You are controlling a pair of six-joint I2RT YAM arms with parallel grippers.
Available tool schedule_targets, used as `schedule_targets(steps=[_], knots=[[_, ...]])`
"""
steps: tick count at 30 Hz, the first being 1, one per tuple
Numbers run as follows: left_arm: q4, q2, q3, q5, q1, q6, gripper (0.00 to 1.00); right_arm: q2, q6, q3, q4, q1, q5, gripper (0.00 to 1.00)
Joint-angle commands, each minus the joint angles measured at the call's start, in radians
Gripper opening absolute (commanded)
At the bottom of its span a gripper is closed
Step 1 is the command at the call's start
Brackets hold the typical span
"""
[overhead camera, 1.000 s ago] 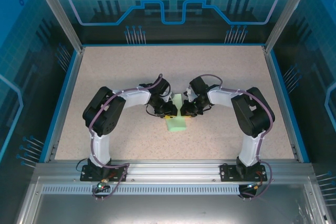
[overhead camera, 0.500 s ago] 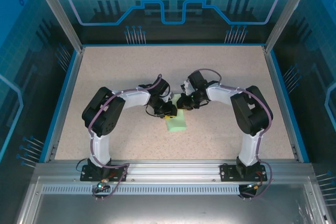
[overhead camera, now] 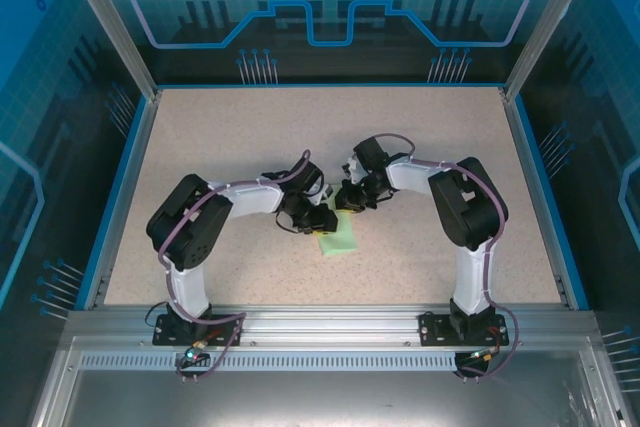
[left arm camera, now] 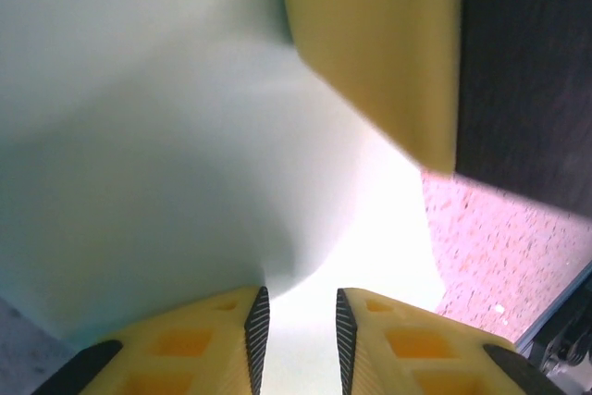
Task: Fold a paper plane with a square sheet of paper (fold left side to right side)
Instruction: First fold the square sheet of paper in half at the center of the table.
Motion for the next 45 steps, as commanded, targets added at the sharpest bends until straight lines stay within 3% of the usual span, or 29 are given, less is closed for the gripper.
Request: schedule_targets(steps=[1,20,34,40,45], knots=[[-0.04,-0.042,-0.07,0.001,-0.032,0.022,0.3,0.037,0.01,-0.006,-0.071,-0.005,0.072,0.11],[0.046,-0.149,-0.226,-0.006,-0.137,-0.07,0.31,0.049,0.002,-0.004,-0.084,-0.008,0.084,0.11],[0.067,-0.244,-0.274,0.01,-0.153,-0.084,0.34,0.046,-0.002,-0.003,-0.086,-0.01,0.081,0.11],[0.083,-0.334,-0.245,0.027,-0.098,-0.092,0.35,0.038,-0.006,-0.006,-0.086,-0.009,0.079,0.11],[0.074,-0.289,-0.186,0.065,-0.023,-0.066,0.35,0.032,-0.005,-0.006,-0.085,-0.008,0.076,0.11]])
